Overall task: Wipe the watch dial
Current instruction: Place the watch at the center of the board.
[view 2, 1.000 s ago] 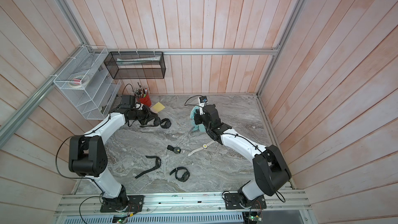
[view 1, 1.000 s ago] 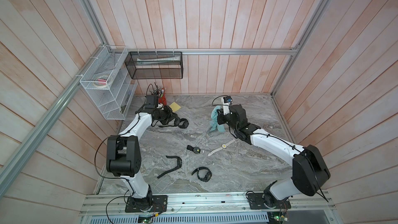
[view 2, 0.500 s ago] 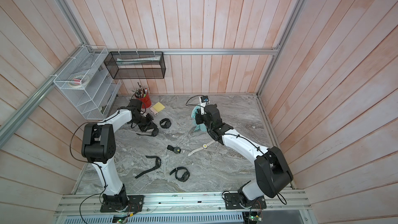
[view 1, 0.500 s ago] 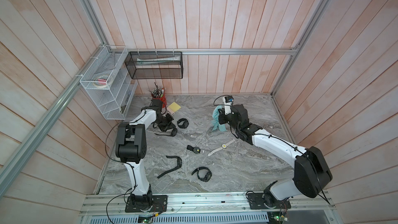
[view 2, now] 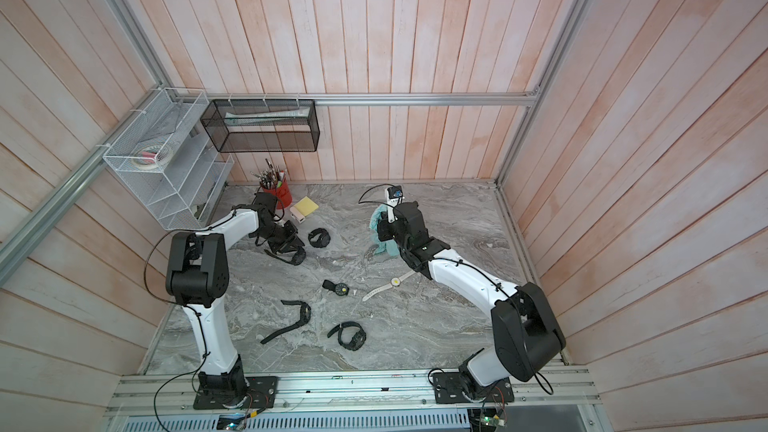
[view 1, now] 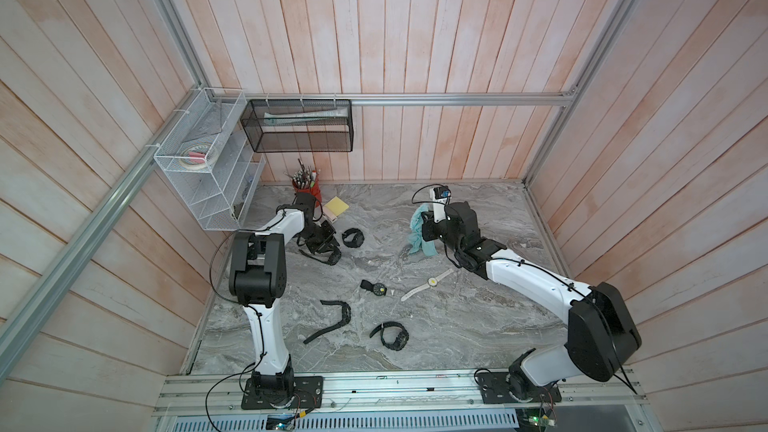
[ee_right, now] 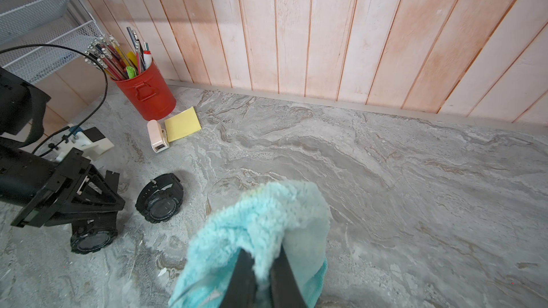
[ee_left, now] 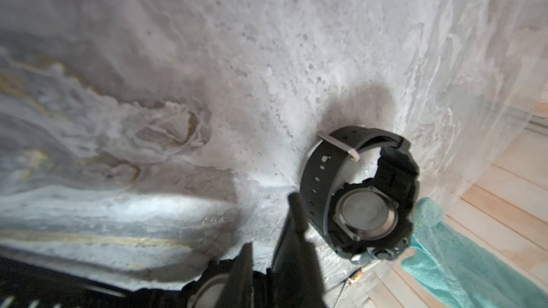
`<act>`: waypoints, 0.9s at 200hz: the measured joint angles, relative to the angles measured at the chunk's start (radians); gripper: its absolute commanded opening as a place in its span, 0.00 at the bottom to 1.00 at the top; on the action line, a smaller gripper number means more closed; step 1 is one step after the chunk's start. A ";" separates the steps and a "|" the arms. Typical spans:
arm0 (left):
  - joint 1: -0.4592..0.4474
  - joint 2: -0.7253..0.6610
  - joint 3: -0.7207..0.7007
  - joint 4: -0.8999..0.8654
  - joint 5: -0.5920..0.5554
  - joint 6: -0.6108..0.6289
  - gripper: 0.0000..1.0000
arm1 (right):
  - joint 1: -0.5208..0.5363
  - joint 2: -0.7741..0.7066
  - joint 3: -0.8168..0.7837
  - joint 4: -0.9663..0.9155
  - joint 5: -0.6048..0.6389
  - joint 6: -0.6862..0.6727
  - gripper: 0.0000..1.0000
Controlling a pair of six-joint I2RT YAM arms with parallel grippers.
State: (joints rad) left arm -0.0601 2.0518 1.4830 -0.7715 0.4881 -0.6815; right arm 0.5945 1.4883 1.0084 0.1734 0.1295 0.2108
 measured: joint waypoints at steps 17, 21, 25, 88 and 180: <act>0.000 0.000 0.002 -0.002 -0.009 0.013 0.56 | 0.000 0.000 0.000 -0.008 0.000 0.003 0.00; 0.000 0.000 0.002 -0.002 -0.011 0.006 0.58 | 0.000 0.000 0.000 -0.010 0.000 0.003 0.00; 0.000 0.000 0.002 -0.003 -0.015 0.006 0.59 | 0.000 0.000 0.000 -0.011 0.000 0.003 0.00; 0.000 -0.084 0.018 -0.061 -0.132 -0.016 0.72 | 0.005 0.000 0.014 -0.026 0.000 -0.002 0.00; -0.026 -0.509 -0.402 -0.071 -0.132 -0.230 0.68 | 0.005 0.000 0.045 -0.031 -0.026 -0.032 0.00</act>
State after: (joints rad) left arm -0.0860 1.5429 1.0813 -0.8425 0.3565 -0.9119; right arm 0.5999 1.4887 1.0538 0.1421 0.1032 0.1787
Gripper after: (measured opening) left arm 0.686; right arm 0.092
